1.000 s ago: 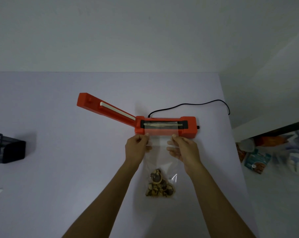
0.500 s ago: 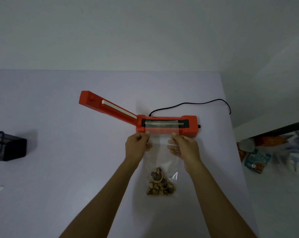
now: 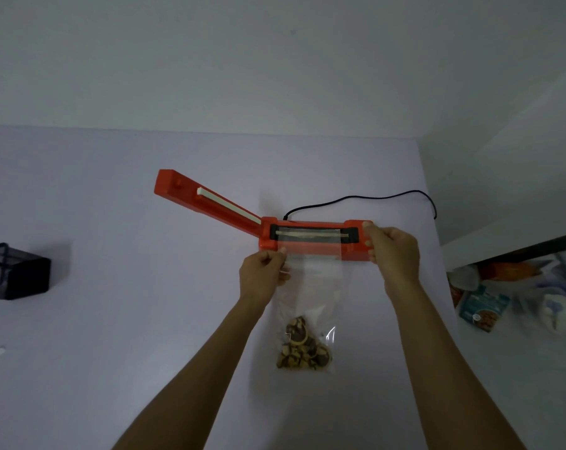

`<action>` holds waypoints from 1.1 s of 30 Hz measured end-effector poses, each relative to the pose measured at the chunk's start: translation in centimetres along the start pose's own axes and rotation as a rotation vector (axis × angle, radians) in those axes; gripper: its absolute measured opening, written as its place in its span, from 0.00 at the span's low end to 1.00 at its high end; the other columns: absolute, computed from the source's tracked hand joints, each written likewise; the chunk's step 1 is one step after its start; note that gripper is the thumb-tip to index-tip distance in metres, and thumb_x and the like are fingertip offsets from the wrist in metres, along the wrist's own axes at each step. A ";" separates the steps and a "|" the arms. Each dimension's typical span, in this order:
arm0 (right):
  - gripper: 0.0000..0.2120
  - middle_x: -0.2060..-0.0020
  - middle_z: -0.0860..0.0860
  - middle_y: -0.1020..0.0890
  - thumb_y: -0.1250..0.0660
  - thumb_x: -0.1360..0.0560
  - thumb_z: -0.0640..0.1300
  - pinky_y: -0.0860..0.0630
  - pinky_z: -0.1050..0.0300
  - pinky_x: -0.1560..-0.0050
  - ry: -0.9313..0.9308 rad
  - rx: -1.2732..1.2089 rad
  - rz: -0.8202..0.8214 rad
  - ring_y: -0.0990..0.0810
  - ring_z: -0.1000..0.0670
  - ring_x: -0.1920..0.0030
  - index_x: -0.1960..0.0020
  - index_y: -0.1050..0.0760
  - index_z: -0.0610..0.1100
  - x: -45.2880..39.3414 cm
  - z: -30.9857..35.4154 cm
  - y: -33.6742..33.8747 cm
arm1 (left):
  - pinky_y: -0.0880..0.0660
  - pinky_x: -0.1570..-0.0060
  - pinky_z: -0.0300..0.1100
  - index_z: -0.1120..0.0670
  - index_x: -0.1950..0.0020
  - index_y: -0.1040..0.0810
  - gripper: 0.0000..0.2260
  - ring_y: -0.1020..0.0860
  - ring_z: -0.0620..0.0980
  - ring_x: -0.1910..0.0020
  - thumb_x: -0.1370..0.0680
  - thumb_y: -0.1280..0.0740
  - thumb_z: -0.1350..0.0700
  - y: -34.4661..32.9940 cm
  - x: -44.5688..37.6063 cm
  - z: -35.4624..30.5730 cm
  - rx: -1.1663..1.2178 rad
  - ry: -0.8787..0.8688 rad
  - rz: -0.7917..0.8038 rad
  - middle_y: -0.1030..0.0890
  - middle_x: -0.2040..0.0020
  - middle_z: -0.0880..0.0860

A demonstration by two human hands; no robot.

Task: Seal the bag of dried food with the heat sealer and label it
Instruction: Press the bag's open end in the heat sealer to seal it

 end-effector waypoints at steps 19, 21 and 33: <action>0.04 0.59 0.50 0.15 0.29 0.27 0.46 0.28 0.57 0.57 -0.119 0.040 0.248 0.21 0.55 0.62 0.60 0.20 0.49 1.8 -2.6 -3.1 | 0.21 0.68 0.35 0.60 0.52 0.20 0.12 0.20 0.49 0.66 0.20 0.37 0.53 -0.1 0.1 0.1 0.115 0.108 0.029 0.18 0.57 0.58; 0.03 0.59 0.51 0.15 0.29 0.27 0.46 0.28 0.58 0.58 -0.113 0.035 0.247 0.21 0.55 0.62 0.59 0.21 0.49 1.7 -2.5 -3.3 | 0.21 0.68 0.35 0.61 0.50 0.20 0.12 0.20 0.49 0.66 0.20 0.37 0.54 -0.1 0.0 0.1 0.125 0.122 0.026 0.17 0.57 0.58; 0.10 0.62 0.54 0.21 0.34 0.23 0.51 0.26 0.62 0.61 0.533 0.372 -0.099 0.22 0.54 0.61 0.53 0.21 0.45 4.3 10.0 -1.4 | 0.18 0.61 0.40 0.58 0.54 0.20 0.11 0.19 0.49 0.65 0.20 0.37 0.52 0.3 -0.1 0.1 0.063 0.090 0.018 0.17 0.57 0.56</action>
Point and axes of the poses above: each hand's wrist, its own x-axis away from the middle knuckle, its own y-axis out of the back of the hand, z = x × y, the point moved 4 cm from there along -x, towards the middle knuckle
